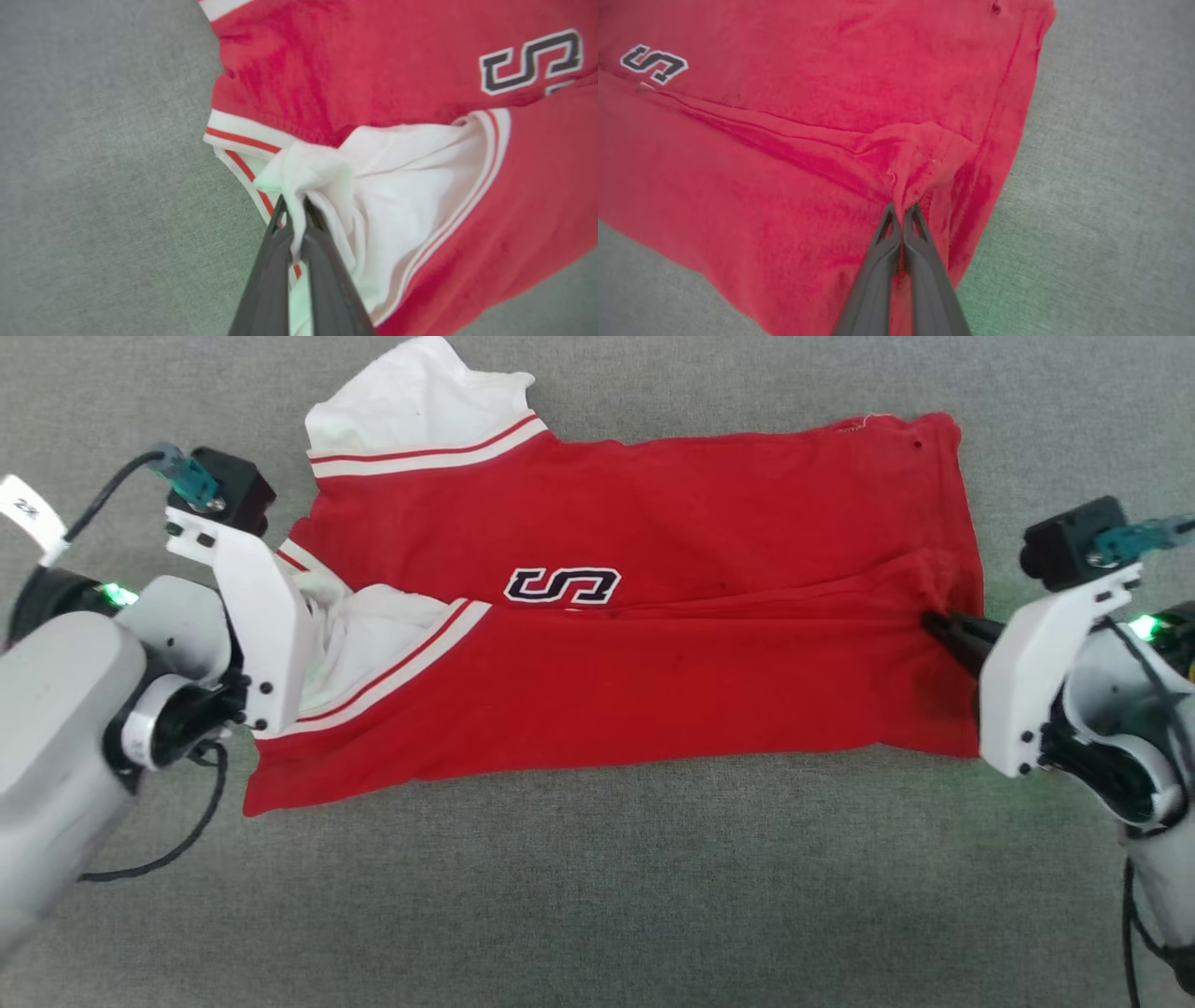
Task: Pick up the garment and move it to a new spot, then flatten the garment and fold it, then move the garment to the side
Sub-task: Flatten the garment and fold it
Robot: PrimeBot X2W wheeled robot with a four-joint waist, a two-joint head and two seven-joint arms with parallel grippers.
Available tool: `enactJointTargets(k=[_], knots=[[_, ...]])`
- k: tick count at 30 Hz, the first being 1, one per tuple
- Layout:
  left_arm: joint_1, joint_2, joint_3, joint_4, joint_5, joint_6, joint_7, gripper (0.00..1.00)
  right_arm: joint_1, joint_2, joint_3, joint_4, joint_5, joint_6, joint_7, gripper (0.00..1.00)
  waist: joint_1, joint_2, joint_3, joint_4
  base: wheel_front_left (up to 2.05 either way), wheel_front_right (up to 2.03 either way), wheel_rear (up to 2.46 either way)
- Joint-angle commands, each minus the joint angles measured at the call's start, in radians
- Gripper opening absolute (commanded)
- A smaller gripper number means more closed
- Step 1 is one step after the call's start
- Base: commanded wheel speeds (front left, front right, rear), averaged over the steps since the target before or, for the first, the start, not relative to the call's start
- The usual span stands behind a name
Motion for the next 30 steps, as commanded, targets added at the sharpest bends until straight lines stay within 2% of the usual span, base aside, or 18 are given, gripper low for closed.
enactJointTargets(k=[1, 2, 5, 6, 7, 9, 10, 11, 12, 15, 19, 25, 30], knots=[[-0.012, -0.023, -0.005, 0.051, -0.007, -0.021, -0.006, 0.00, -0.018, 0.004, 0.016, 0.026, 0.004, -0.001, -0.012, 0.00, 0.0000, 0.0000, 0.005, -0.002, 0.00, 0.00, 0.00], [-0.012, -0.023, -0.005, 0.051, -0.007, -0.021, -0.006, 0.00, -0.018, 0.004, 0.016, 0.026, 0.004, -0.001, -0.012, 0.00, 0.0000, 0.0000, 0.005, -0.002, 0.00, 0.00, 0.00], [-0.013, -0.072, -0.016, 0.163, -0.030, -0.058, 0.005, 0.00, -0.044, 0.008, 0.044, 0.071, 0.015, -0.001, -0.023, 0.00, 0.0000, 0.0000, 0.011, -0.005, 0.00, 0.00, 0.00], [-0.013, -0.086, -0.016, 0.198, -0.041, -0.062, 0.012, 0.00, -0.051, 0.007, 0.051, 0.080, 0.017, -0.001, -0.030, 0.06, 0.0000, 0.0000, 0.012, -0.005, 0.00, 0.00, 0.00], [-0.010, -0.098, -0.015, 0.231, -0.053, -0.064, 0.020, 0.00, -0.055, 0.004, 0.056, 0.089, 0.019, -0.001, -0.035, 0.19, 0.0000, 0.0000, 0.012, -0.006, 0.00, 0.00, 0.00], [-0.019, -0.108, -0.016, 0.268, -0.055, -0.070, 0.035, 0.39, -0.064, 0.000, 0.064, 0.094, 0.027, -0.001, -0.049, 0.47, 0.0000, 0.0000, 0.010, -0.008, 0.00, 0.00, 0.00], [-0.028, -0.109, -0.009, 0.278, -0.059, -0.067, 0.031, 0.68, -0.066, -0.004, 0.060, 0.094, 0.027, -0.001, -0.060, 0.59, 0.0000, 0.0000, 0.009, -0.008, 0.00, 0.00, 0.00], [-0.035, -0.107, -0.002, 0.282, -0.061, -0.062, 0.028, 1.00, -0.066, -0.010, 0.056, 0.090, 0.023, -0.001, -0.074, 0.87, 0.0000, 0.0000, 0.007, -0.008, 0.00, 0.00, 0.00], [-0.040, -0.100, -0.001, 0.280, -0.058, -0.060, 0.033, 1.00, -0.064, -0.012, 0.052, 0.082, 0.020, -0.001, -0.089, 1.00, 0.0000, 0.0000, 0.004, -0.008, 0.00, 0.00, 0.00], [-0.042, -0.073, 0.008, 0.240, -0.056, -0.040, 0.038, 1.00, -0.042, -0.015, 0.021, 0.056, 0.003, -0.001, -0.142, 1.00, 0.0000, 0.0000, -0.006, -0.008, 0.00, 0.00, 0.00], [-0.010, -0.011, 0.015, 0.127, -0.054, 0.013, 0.049, 1.00, 0.009, -0.006, -0.040, -0.002, -0.025, -0.001, -0.202, 1.00, 0.0000, 0.0000, -0.022, -0.005, 0.00, 0.00, 0.00], [0.070, 0.105, 0.032, -0.126, -0.076, 0.142, 0.075, 1.00, 0.111, 0.044, -0.169, -0.124, -0.116, -0.001, -0.307, 1.00, 0.0000, 0.0000, -0.042, -0.006, 0.00, 0.00, 0.00], [0.168, 0.186, 0.034, -0.331, -0.104, 0.261, 0.085, 1.00, 0.199, 0.143, -0.276, -0.221, -0.206, -0.001, -0.392, 1.00, 0.0000, 0.0000, -0.047, -0.020, 0.00, 0.00, 0.00]])
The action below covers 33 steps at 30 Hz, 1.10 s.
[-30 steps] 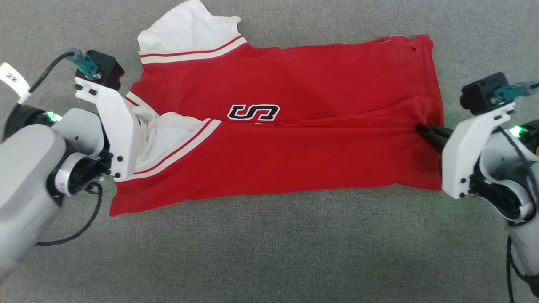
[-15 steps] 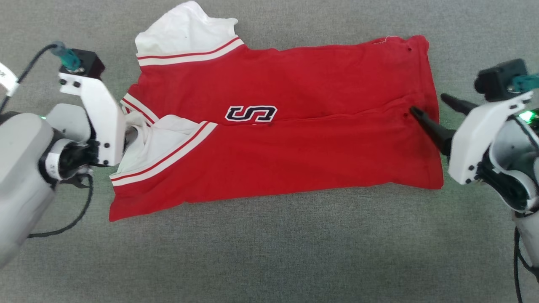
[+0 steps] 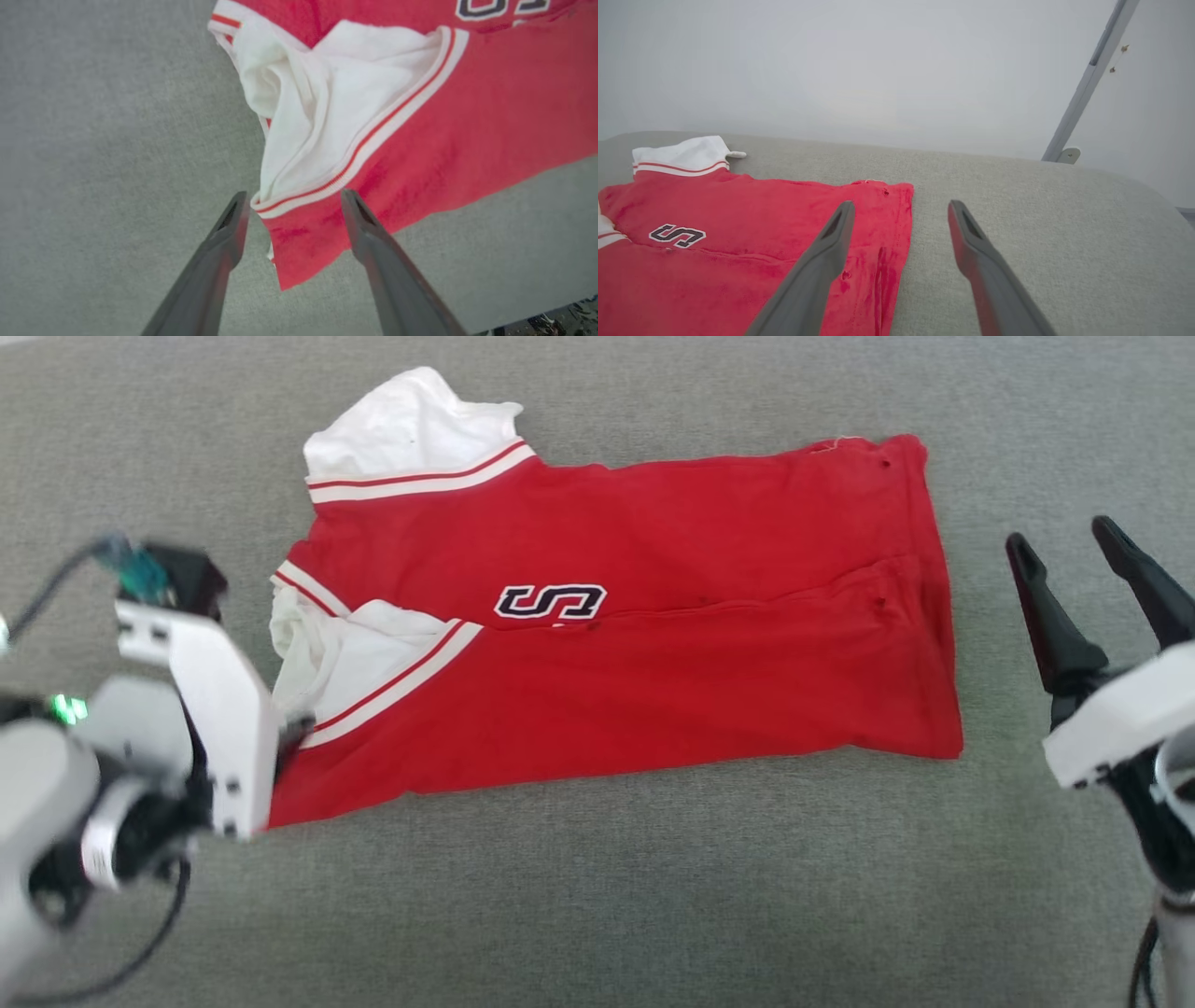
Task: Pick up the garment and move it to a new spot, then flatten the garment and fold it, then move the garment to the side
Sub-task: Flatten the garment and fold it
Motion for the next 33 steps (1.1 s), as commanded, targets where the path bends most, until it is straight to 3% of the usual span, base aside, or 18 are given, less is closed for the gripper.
enactJointTargets(k=[1, 5, 8, 15, 16, 17, 18, 19, 23, 33], knots=[[0.041, 0.021, -0.004, -0.050, -0.017, 0.038, 0.007, 1.00, 0.035, 0.038, -0.030, -0.032, -0.030, 0.000, -0.028, 1.00, 0.0000, 0.0000, 0.000, -0.010, 0.00, 0.00, 0.00], [0.112, 0.063, -0.012, -0.117, -0.028, 0.105, -0.001, 1.00, 0.097, 0.114, -0.074, -0.095, -0.073, 0.000, -0.047, 1.00, 0.0000, 0.0000, 0.009, -0.033, 0.00, 0.00, 0.00], [0.143, 0.075, -0.014, -0.121, -0.033, 0.128, -0.017, 1.00, 0.135, 0.150, -0.087, -0.127, -0.091, 0.000, -0.036, 1.00, 0.0000, 0.0000, 0.019, -0.047, 0.00, 0.00, 0.00], [0.176, 0.040, -0.011, -0.009, -0.045, 0.097, -0.071, 1.00, 0.201, 0.194, -0.073, -0.140, -0.062, 0.000, 0.058, 1.00, 0.0000, 0.0000, 0.040, -0.071, 0.00, 0.00, 0.00], [0.179, 0.031, -0.019, 0.009, -0.048, 0.085, -0.066, 0.87, 0.202, 0.195, -0.071, -0.136, -0.052, 0.000, 0.078, 1.00, 0.0000, 0.0000, 0.043, -0.074, 0.00, 0.00, 0.00], [0.179, 0.031, -0.019, 0.009, -0.048, 0.085, -0.066, 0.87, 0.202, 0.195, -0.071, -0.136, -0.052, 0.000, 0.078, 1.00, 0.0000, 0.0000, 0.043, -0.074, 0.00, 0.00, 0.00], [0.180, 0.018, -0.021, 0.026, -0.060, 0.071, -0.064, 0.36, 0.202, 0.195, -0.067, -0.130, -0.042, 0.000, 0.098, 1.00, 0.0000, 0.0000, 0.046, -0.076, 0.00, 0.00, 0.00], [0.181, 0.006, -0.020, 0.042, -0.069, 0.061, -0.064, 0.00, 0.202, 0.196, -0.063, -0.124, -0.034, 0.000, 0.119, 1.00, 0.0000, 0.0000, 0.048, -0.076, 0.00, 0.00, 0.00], [0.169, -0.024, -0.029, 0.095, -0.075, 0.030, -0.061, 0.00, 0.166, 0.189, -0.048, -0.072, -0.012, 0.000, 0.214, 1.00, 0.0000, 0.0000, 0.056, -0.074, 0.00, 0.00, 0.00], [0.134, -0.070, -0.036, 0.117, -0.057, 0.009, -0.058, 0.00, 0.050, 0.165, 0.015, 0.114, 0.000, 0.000, 0.436, 1.00, 0.0000, 0.0000, 0.073, -0.038, 0.00, 0.00, 0.00]])
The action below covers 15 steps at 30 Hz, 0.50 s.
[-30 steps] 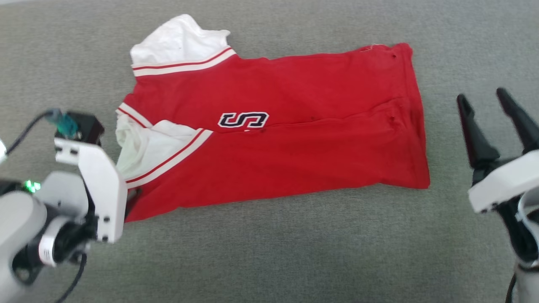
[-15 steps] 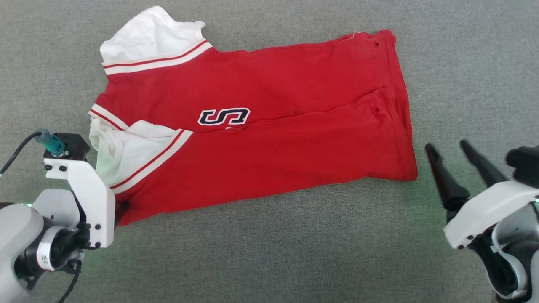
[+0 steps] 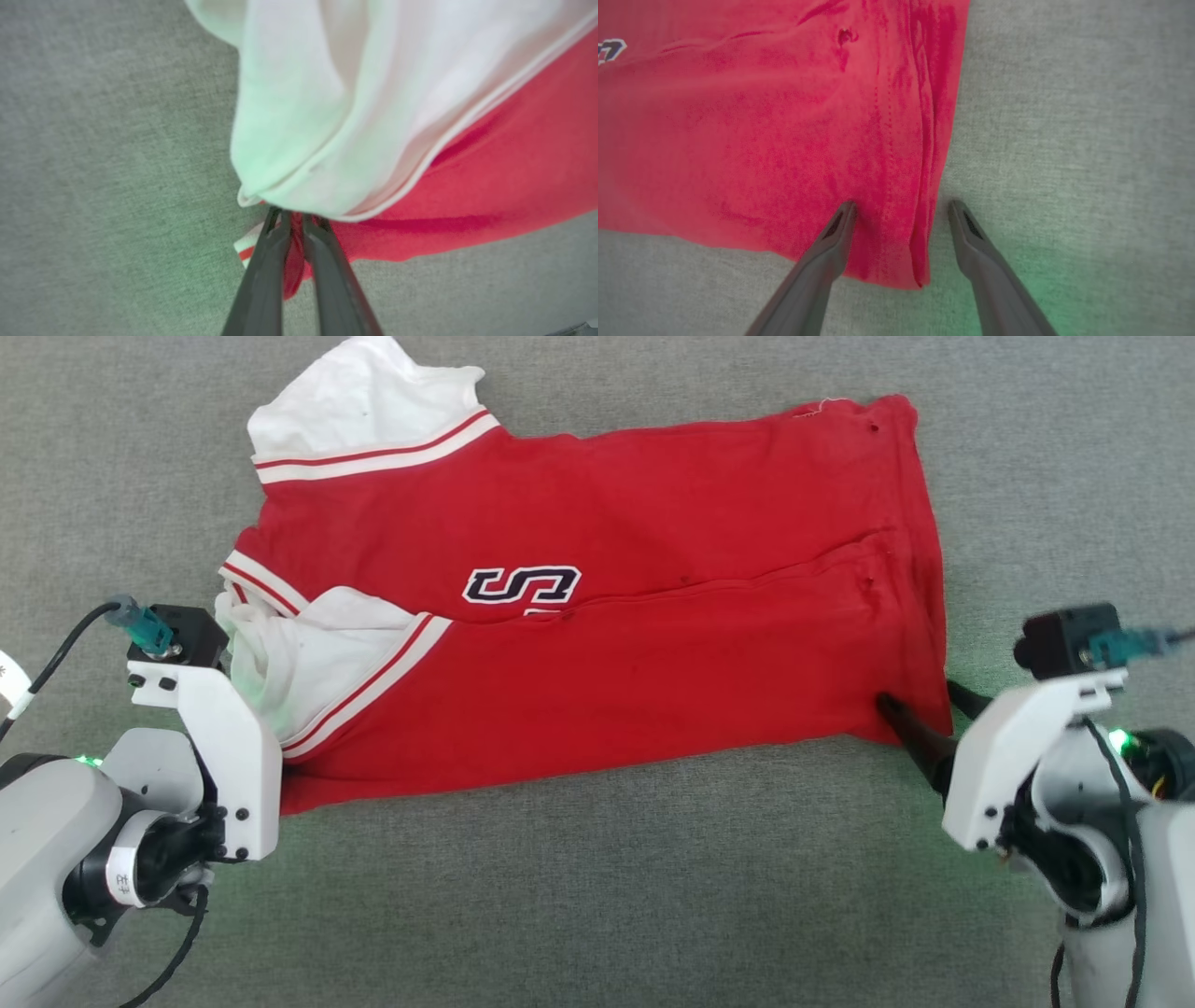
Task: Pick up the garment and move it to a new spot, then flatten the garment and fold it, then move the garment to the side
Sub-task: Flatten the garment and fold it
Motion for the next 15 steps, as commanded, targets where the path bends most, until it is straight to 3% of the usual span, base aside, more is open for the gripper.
enactJointTargets(k=[1, 2, 3, 4, 5, 9, 15], knots=[[0.015, -0.031, -0.027, 0.025, 0.004, -0.004, 0.002, 0.00, -0.009, 0.001, 0.015, 0.040, -0.003, 0.000, 0.031, 1.00, 0.0000, -0.0001, 0.003, 0.006, 0.00, 0.00, 0.00], [0.014, -0.033, -0.027, 0.026, 0.006, -0.006, 0.001, 0.00, -0.020, 0.000, 0.025, 0.068, 0.000, 0.000, 0.055, 1.00, 0.0000, -0.0001, 0.004, 0.009, 0.00, 0.00, 0.00], [0.014, -0.036, -0.028, 0.028, 0.005, -0.004, 0.000, 0.00, -0.030, -0.002, 0.033, 0.095, 0.003, 0.000, 0.075, 0.75, 0.0000, -0.0001, 0.005, 0.012, 0.00, 0.00, 0.00], [0.012, -0.039, -0.029, 0.030, 0.006, -0.005, 0.001, 0.00, -0.037, -0.010, 0.045, 0.119, 0.004, 0.000, 0.094, 0.27, 0.0000, -0.0001, 0.006, 0.015, 0.00, 0.00, 0.00], [0.010, -0.044, -0.029, 0.032, 0.007, -0.007, -0.001, 0.00, -0.042, -0.020, 0.055, 0.139, 0.007, 0.000, 0.111, 0.00, 0.0000, -0.0001, 0.006, 0.020, 0.00, 0.00, 0.00], [0.011, -0.045, -0.024, 0.032, 0.005, -0.007, -0.006, 0.00, -0.055, -0.046, 0.068, 0.166, 0.033, -0.001, 0.153, 0.00, 0.0000, -0.0001, 0.001, 0.028, 0.00, 0.00, 0.00], [0.025, 0.016, -0.001, -0.034, -0.017, 0.036, 0.013, 0.00, -0.034, -0.110, 0.064, 0.061, 0.085, -0.001, 0.226, 0.00, 0.0000, -0.0001, -0.010, 0.033, 0.00, 0.00, 0.00]])
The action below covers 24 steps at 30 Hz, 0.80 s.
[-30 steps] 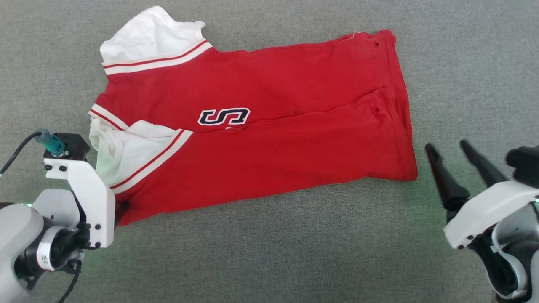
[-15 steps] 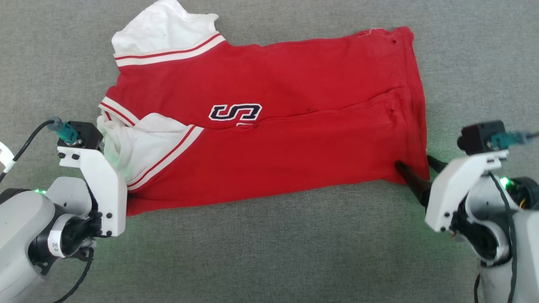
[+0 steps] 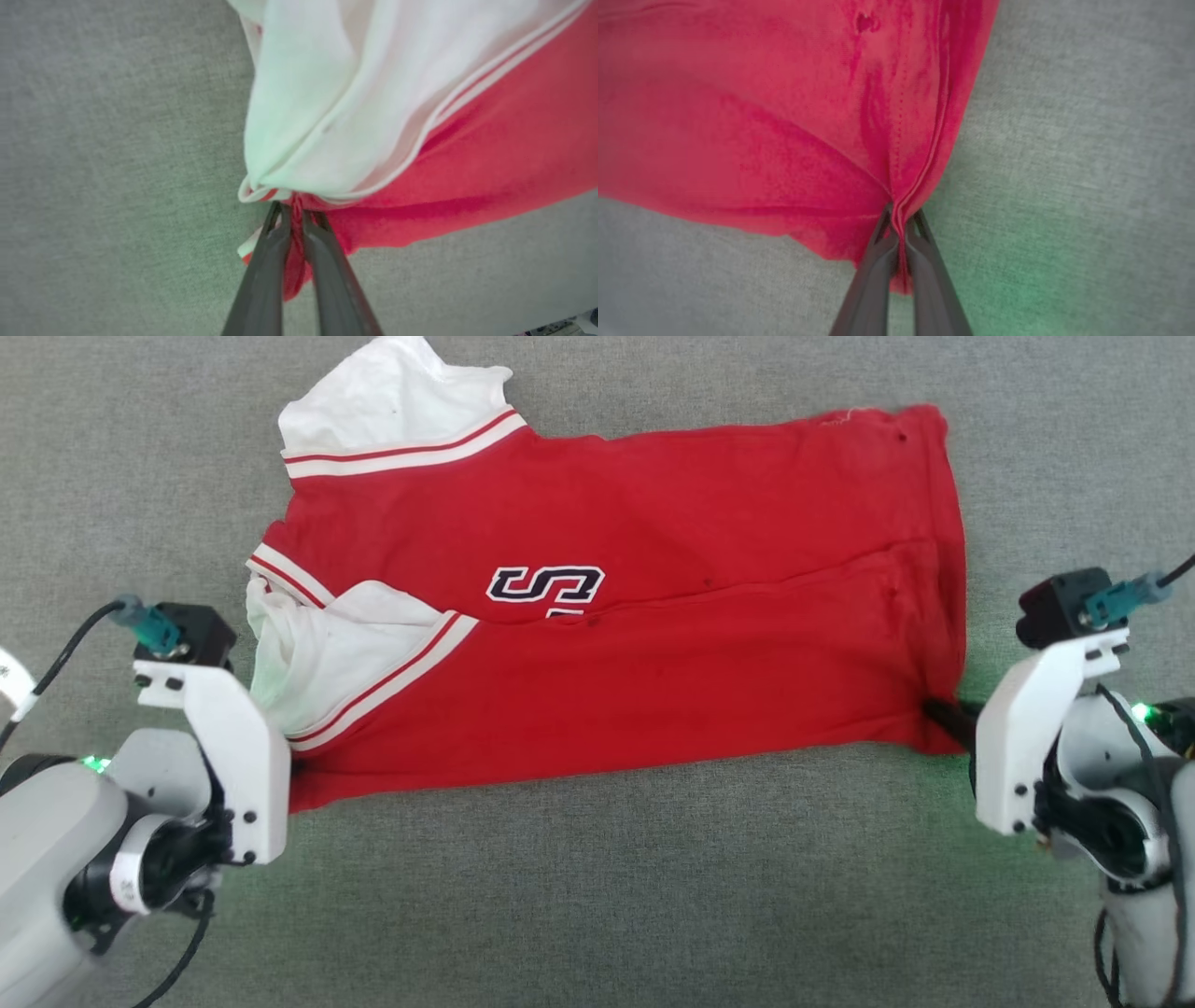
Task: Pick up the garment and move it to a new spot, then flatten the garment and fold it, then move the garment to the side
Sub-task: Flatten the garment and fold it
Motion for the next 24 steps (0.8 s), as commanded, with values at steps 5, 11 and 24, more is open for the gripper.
enactJointTargets(k=[5, 11, 24], knots=[[0.048, 0.083, 0.012, -0.112, -0.024, 0.083, 0.036, 0.00, 0.082, -0.035, -0.013, -0.106, 0.041, -0.001, 0.101, 0.00, 0.0000, 0.0000, -0.011, 0.001, 0.00, 0.00, 0.00], [0.099, 0.157, 0.014, -0.265, -0.048, 0.180, 0.059, 0.00, 0.159, -0.056, -0.061, -0.244, 0.066, -0.001, 0.203, 0.00, 0.0000, 0.0000, -0.015, 0.005, 0.00, 0.00, 0.00], [0.180, 0.116, -0.031, -0.269, -0.053, 0.190, 0.032, 0.71, 0.276, -0.001, -0.085, -0.298, 0.044, -0.001, 0.232, 0.00, 0.0000, 0.0000, -0.010, 0.011, 0.00, 0.00, 0.00]])
